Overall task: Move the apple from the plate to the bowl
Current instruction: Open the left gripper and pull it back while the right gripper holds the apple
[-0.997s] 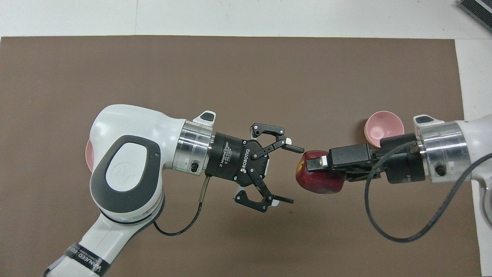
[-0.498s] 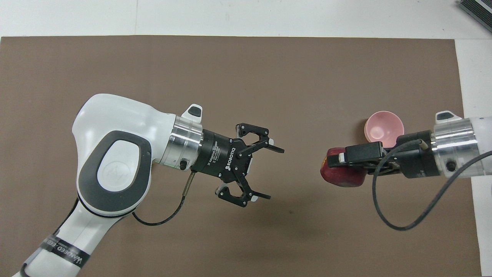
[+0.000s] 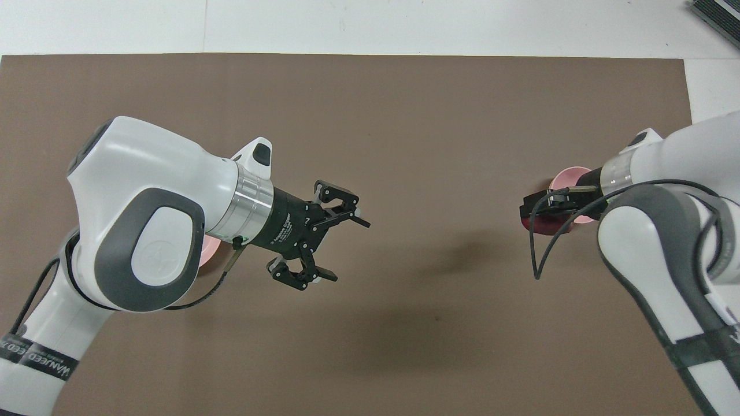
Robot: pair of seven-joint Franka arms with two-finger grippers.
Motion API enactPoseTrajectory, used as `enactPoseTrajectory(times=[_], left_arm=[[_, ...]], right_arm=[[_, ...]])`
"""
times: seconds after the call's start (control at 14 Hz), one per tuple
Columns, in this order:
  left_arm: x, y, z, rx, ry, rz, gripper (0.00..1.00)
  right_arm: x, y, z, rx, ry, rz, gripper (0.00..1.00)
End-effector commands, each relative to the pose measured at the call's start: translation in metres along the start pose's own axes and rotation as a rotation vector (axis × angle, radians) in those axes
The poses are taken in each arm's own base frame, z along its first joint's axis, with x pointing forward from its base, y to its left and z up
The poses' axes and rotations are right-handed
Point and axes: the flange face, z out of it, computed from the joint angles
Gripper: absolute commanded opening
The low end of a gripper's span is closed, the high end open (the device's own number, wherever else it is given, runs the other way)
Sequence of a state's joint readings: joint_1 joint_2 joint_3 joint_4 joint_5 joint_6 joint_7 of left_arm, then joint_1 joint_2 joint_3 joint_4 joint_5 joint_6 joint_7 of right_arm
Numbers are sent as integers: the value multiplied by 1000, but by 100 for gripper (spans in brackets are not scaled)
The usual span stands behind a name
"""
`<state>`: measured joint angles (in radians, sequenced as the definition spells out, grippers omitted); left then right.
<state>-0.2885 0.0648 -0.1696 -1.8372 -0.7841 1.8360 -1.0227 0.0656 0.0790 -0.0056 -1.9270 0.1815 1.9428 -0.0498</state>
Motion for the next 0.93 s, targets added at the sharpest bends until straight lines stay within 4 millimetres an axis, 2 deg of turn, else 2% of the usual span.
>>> enactPoseTrajectory(times=[0.0,0.14,0.28,0.57,0.85], left_arm=[[10,-6,-9,67,93,132,100],[27,-13,-23,120,180,242,100],[41,-19,-35,165,246,322,100],[67,-29,-71,285,354,551,100],[91,-45,-115,382,385,670,100]], right_arm=[[22,1,-2,-176,2,-104,0],[28,11,13,-274,-13,-148,0],[35,21,36,-367,-39,-199,0],[41,32,57,-498,-74,-271,0],[48,35,71,-550,-77,-313,0]])
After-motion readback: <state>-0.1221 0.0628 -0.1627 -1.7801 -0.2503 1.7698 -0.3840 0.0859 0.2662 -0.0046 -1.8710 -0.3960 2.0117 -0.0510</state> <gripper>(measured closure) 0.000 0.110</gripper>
